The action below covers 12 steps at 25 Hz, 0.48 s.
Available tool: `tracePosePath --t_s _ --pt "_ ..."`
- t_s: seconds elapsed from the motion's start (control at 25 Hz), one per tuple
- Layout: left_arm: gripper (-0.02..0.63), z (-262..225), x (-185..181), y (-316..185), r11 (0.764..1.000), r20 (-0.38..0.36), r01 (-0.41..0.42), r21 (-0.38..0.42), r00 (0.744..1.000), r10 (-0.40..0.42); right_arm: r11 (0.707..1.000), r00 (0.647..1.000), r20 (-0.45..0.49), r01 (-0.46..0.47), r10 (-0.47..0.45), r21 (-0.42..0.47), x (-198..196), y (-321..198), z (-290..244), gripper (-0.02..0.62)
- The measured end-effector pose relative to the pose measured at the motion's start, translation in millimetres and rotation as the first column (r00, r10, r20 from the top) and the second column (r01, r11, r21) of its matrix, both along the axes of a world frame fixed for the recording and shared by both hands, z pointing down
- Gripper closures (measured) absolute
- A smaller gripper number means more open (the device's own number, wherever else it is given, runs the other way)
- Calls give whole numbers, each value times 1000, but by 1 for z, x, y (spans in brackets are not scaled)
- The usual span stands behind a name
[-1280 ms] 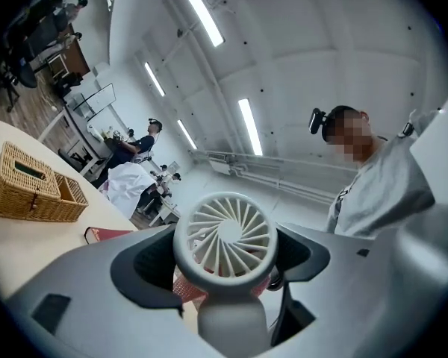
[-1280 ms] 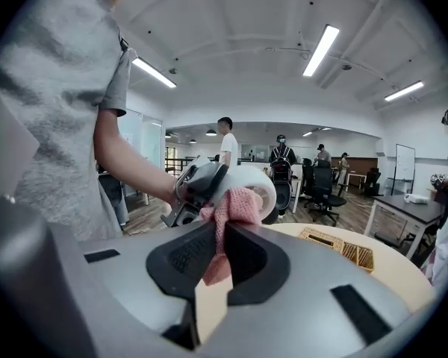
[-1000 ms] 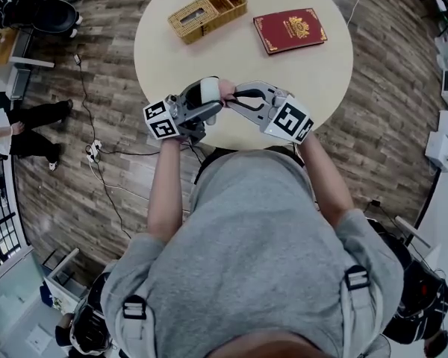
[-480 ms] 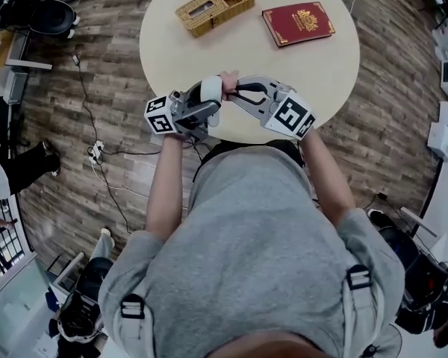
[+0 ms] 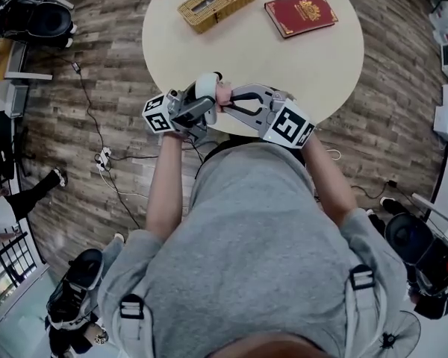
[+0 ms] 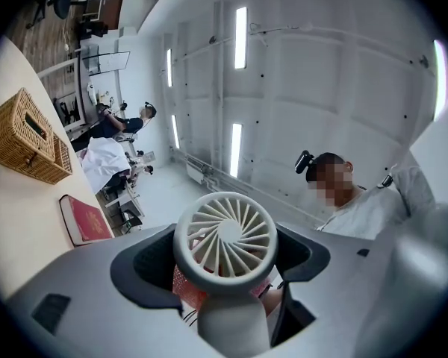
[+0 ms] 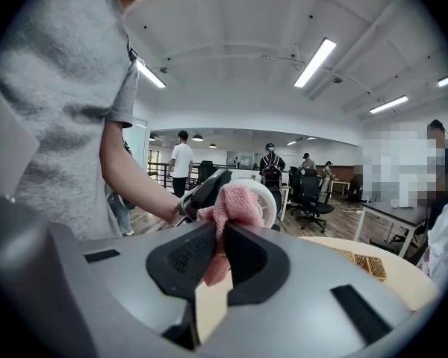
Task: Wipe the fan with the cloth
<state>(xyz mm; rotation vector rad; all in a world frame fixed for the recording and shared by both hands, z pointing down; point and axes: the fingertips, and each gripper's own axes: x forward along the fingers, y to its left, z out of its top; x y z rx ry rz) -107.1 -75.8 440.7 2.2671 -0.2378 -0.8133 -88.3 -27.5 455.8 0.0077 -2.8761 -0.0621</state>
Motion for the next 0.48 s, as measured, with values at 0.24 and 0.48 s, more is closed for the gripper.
tracePosePath --t_s 0.24,0.48 --pt "224 1 0 4 998 -24 -60 5 998 60 998 994 86 -67 65 21 -7 -6 -19 554" --pt "224 1 5 5 993 -38 -117 4 992 117 992 992 52 -119 116 50 -1 -23 -19 554"
